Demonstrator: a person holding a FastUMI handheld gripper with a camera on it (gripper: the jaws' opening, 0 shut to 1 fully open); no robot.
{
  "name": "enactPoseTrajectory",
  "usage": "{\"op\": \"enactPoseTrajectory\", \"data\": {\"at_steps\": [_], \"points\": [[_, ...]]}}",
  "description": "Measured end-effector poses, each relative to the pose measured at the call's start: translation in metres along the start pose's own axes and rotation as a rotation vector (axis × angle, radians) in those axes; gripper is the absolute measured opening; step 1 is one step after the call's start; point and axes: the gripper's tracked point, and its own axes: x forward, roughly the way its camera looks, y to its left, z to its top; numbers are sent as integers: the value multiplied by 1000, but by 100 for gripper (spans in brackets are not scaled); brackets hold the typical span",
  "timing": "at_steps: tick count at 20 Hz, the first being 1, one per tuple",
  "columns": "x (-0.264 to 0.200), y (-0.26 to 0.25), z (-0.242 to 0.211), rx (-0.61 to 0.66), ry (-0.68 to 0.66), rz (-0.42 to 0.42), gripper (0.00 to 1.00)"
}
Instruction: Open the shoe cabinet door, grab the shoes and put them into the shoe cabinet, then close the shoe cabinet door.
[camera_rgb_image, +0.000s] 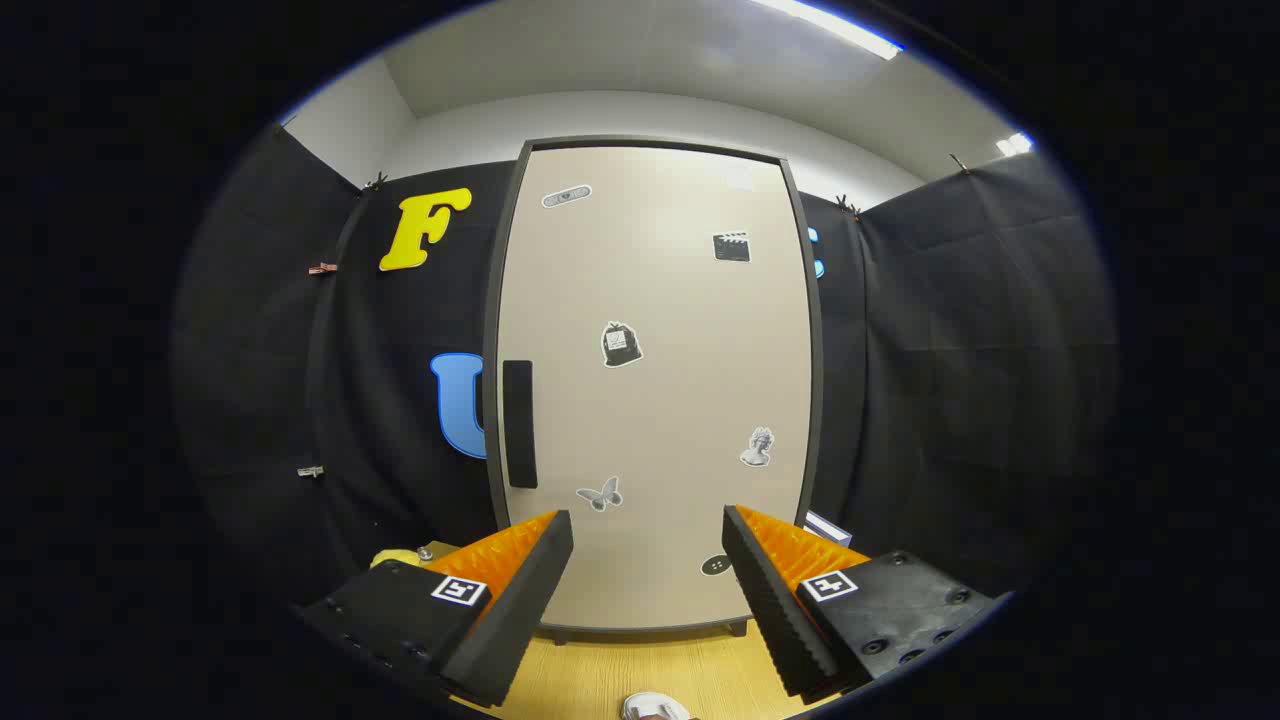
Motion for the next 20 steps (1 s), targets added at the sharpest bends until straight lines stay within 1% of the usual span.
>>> {"op": "enactPoseTrajectory", "data": {"at_steps": [9,20], "points": [[3,-1,4,12,-13,-13,98],[11,-1,-1,-4,-3,-21,98]]}}
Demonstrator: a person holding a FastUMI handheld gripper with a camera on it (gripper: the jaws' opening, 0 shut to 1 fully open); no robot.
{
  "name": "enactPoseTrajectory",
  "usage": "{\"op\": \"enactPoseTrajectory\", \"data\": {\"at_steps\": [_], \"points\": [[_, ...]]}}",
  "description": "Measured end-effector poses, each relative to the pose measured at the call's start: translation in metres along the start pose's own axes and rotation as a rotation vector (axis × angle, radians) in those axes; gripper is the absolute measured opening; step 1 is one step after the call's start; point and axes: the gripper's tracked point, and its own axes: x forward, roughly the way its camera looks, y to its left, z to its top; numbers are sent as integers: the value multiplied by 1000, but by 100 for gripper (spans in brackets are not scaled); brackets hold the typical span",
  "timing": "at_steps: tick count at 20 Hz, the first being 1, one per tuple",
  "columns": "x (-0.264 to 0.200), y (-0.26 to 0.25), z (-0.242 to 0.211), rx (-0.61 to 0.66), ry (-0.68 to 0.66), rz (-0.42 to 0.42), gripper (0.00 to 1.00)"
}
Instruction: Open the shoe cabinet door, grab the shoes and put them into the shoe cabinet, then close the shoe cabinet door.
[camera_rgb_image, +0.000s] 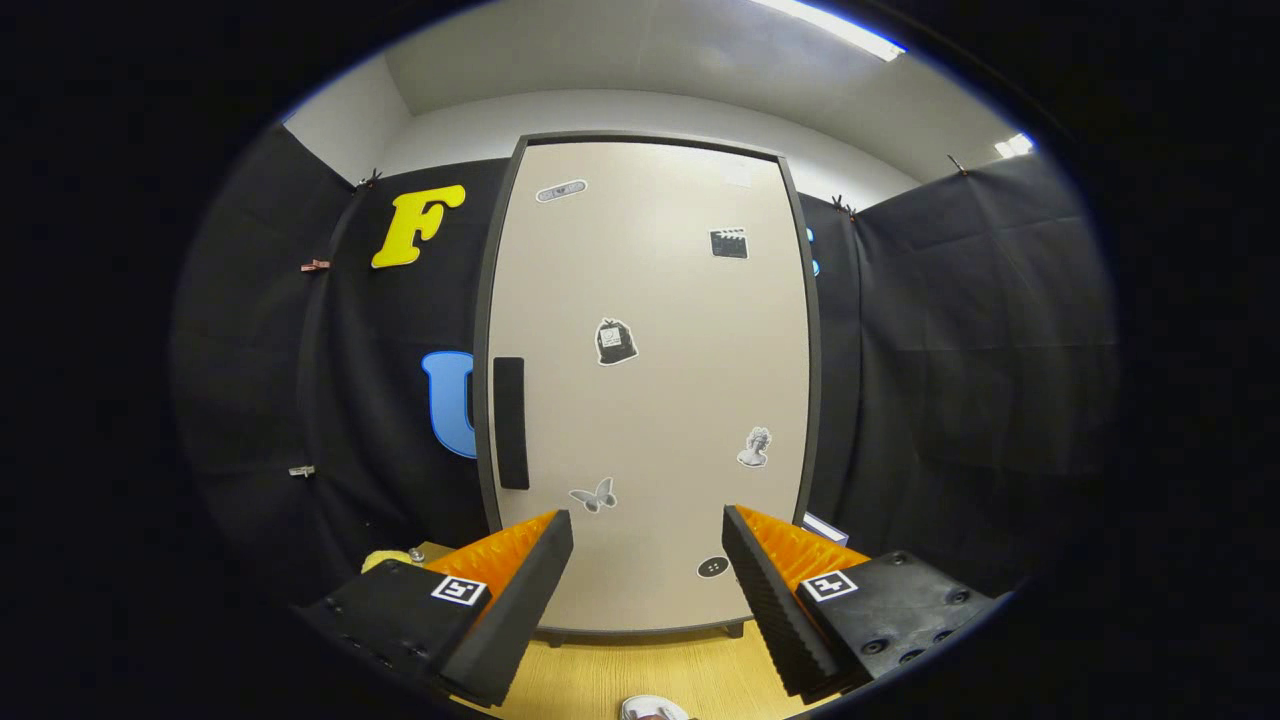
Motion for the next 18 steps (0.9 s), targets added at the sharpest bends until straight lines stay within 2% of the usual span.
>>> {"op": "enactPoseTrajectory", "data": {"at_steps": [12,18], "points": [[18,13,1,32,10,9,98],[44,30,23,45,-14,46,98]]}}
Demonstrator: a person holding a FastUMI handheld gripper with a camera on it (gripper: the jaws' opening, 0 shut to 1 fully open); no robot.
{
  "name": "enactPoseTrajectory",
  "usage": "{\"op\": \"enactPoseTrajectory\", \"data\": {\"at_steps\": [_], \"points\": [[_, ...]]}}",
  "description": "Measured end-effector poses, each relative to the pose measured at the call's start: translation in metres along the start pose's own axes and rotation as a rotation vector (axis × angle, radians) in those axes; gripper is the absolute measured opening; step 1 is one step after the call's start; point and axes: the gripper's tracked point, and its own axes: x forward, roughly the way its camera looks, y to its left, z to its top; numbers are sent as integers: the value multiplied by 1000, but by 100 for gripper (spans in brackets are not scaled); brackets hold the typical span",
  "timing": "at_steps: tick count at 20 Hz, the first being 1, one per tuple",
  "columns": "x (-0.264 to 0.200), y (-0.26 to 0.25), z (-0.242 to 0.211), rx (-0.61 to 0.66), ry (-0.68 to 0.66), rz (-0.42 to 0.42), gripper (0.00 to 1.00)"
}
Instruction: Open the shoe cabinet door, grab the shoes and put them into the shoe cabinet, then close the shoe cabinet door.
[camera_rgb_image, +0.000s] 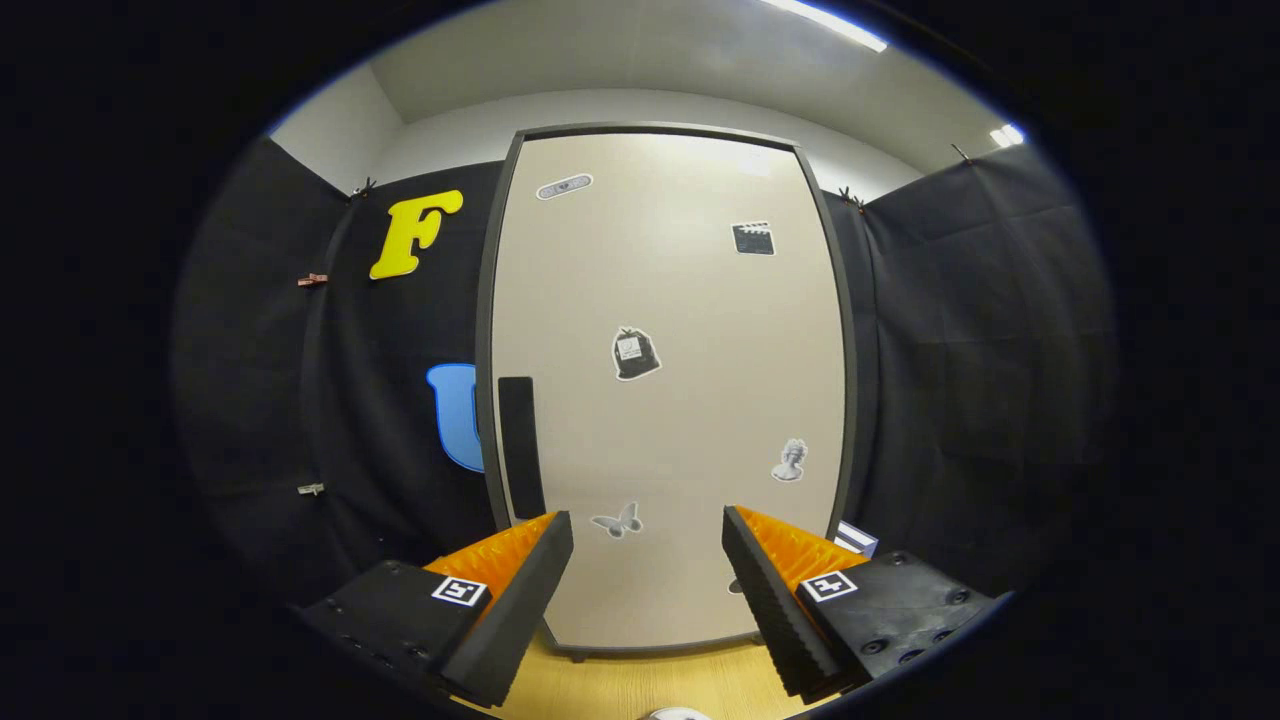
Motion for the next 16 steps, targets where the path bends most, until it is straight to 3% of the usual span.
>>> {"op": "enactPoseTrajectory", "data": {"at_steps": [5,12,16], "points": [[33,31,17,-62,-31,55,97],[80,81,2,-76,14,123,97],[105,88,-12,-86,44,96,98]]}}
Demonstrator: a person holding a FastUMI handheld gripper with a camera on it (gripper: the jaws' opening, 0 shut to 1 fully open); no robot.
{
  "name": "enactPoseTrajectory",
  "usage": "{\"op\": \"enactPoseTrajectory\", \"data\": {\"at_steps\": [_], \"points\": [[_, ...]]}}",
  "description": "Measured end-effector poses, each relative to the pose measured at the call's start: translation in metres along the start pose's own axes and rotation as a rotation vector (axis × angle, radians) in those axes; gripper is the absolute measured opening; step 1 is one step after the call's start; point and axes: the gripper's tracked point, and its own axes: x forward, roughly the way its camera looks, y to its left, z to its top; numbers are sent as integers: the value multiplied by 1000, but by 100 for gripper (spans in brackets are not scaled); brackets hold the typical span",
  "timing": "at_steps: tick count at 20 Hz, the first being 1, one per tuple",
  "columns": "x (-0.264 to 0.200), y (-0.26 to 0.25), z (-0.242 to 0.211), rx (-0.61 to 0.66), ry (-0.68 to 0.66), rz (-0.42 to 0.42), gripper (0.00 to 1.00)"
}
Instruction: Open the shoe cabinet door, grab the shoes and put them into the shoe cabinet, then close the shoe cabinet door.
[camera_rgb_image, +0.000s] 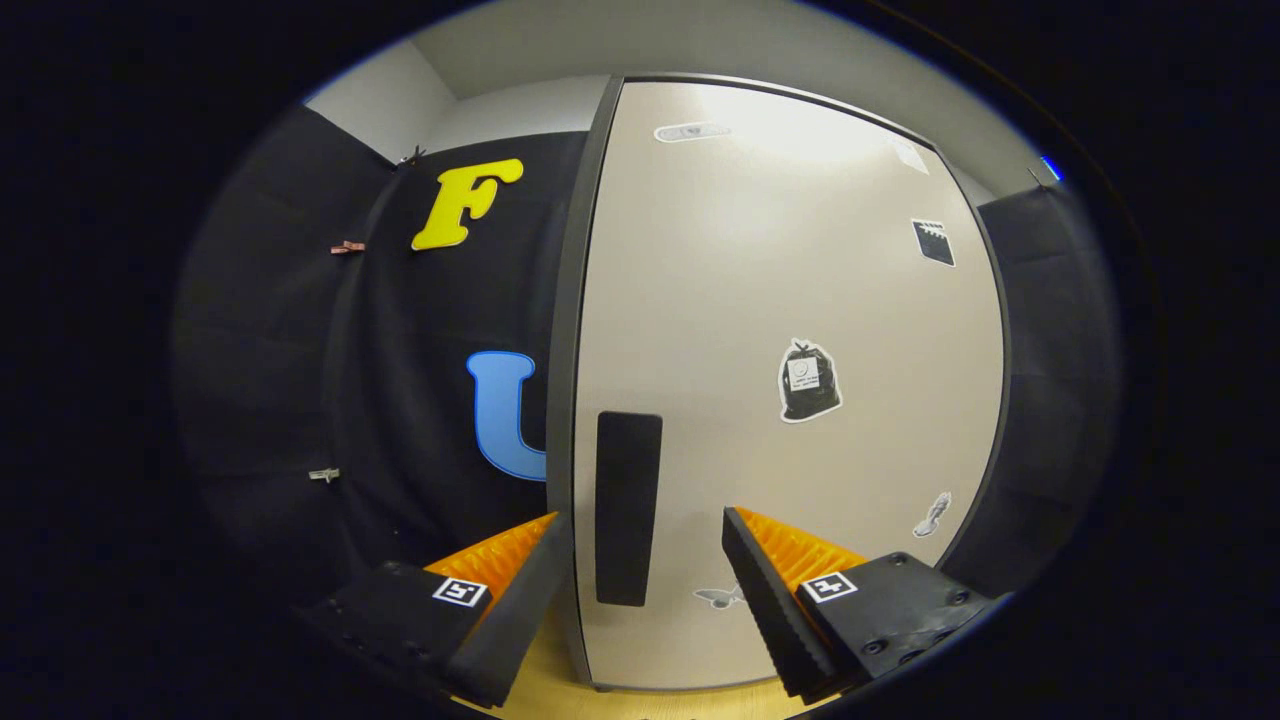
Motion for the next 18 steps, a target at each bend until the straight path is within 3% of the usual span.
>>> {"op": "enactPoseTrajectory", "data": {"at_steps": [4,6,9,10,13,17,18], "points": [[14,5,-11,43,44,-3,97],[19,5,-14,62,54,-15,92],[23,4,-15,108,72,-37,57],[22,9,-16,133,81,-21,57],[22,10,-17,162,104,-34,39],[23,10,-17,147,120,-21,32],[20,10,-18,143,142,-6,25]]}}
